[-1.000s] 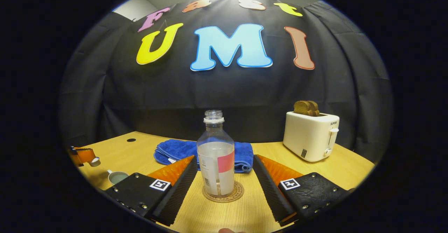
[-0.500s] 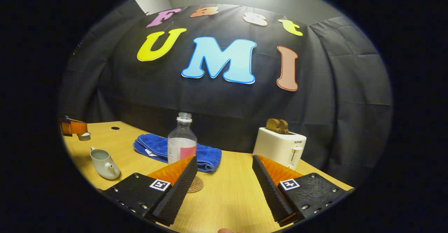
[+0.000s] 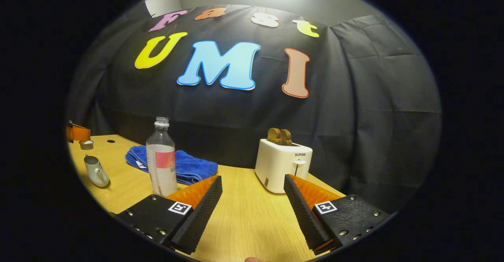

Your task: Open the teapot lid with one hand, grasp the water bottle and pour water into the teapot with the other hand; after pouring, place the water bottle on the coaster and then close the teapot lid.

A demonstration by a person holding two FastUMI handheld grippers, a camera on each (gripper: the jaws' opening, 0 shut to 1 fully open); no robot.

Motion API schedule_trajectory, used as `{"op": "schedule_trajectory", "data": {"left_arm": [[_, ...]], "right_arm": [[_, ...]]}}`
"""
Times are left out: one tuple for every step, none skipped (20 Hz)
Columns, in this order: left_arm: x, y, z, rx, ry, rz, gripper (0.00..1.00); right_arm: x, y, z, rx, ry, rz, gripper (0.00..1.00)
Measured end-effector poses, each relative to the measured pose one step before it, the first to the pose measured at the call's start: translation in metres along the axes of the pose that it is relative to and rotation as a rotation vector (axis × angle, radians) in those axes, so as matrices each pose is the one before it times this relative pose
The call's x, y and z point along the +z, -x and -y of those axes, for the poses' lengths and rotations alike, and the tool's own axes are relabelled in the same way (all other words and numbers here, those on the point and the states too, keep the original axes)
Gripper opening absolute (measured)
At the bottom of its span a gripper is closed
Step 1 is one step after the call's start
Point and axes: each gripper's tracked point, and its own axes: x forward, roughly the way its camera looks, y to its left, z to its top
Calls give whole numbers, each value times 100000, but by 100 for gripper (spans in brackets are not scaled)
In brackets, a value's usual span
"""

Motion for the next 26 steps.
{"op": "schedule_trajectory", "data": {"left_arm": [[-351,-113,425,-269,-526,-912,16],[-321,-99,275,19,-612,-856,15],[-565,-142,220,113,-561,-735,15],[-301,-40,137,445,-343,-656,15],[-393,-150,75,158,-319,-624,15],[-244,-46,-23,584,-230,-500,16],[-359,-37,-178,520,-78,-640,16],[-145,77,-65,444,37,-38,16],[246,53,-86,369,206,1102,15],[-56,22,-145,704,-258,-216,15],[-339,54,-155,423,-467,-128,15],[106,-26,-93,239,87,375,15],[-107,-132,-44,126,378,207,15],[-9,-15,-32,158,170,141,16],[-84,-41,-101,339,-137,44,15],[-9,2,-59,264,-202,-136,15],[-240,-204,-56,188,53,-150,15],[-27,-121,22,192,89,-258,15],[-67,10,-36,61,-97,137,15],[41,-61,72,304,-164,266,15],[-17,16,-17,206,-356,-94,15],[42,-49,203,-159,-436,-658,17],[-217,194,-117,81,-387,256,19],[231,58,212,-761,312,117,19],[-40,115,-9,16,14,523,24],[265,184,-120,494,-427,797,24]], "right_arm": [[-95,85,458,-604,-925,-311,98],[93,128,404,-573,-571,276,98],[140,6,355,-742,-202,696,98],[304,128,150,-501,-110,642,98],[191,136,32,214,-487,641,98],[79,50,-94,286,-520,104,98],[-90,59,-70,365,-503,-53,98],[-3,43,-23,169,-452,-287,98],[-135,-44,-91,405,-541,-276,98],[-29,2,-28,292,-446,-276,98],[45,-39,-133,260,-320,-27,98],[-25,-33,-24,137,-27,-30,98],[-55,19,13,-82,140,110,98],[44,59,14,-106,178,-73,98],[-73,-30,50,2,-187,-14,98],[-45,-29,-63,330,-328,-248,98],[-147,-24,-125,210,-143,-108,98],[-13,-4,-36,-41,142,-127,98],[-46,-37,-1,35,148,-51,98],[134,69,-54,203,51,43,98],[-83,46,-100,179,49,71,98],[79,34,-35,252,42,-8,98],[-143,-46,-231,282,23,-132,98],[-30,44,-201,427,1,-125,98],[41,86,-215,544,111,-54,98],[69,175,-297,443,105,65,98]]}}
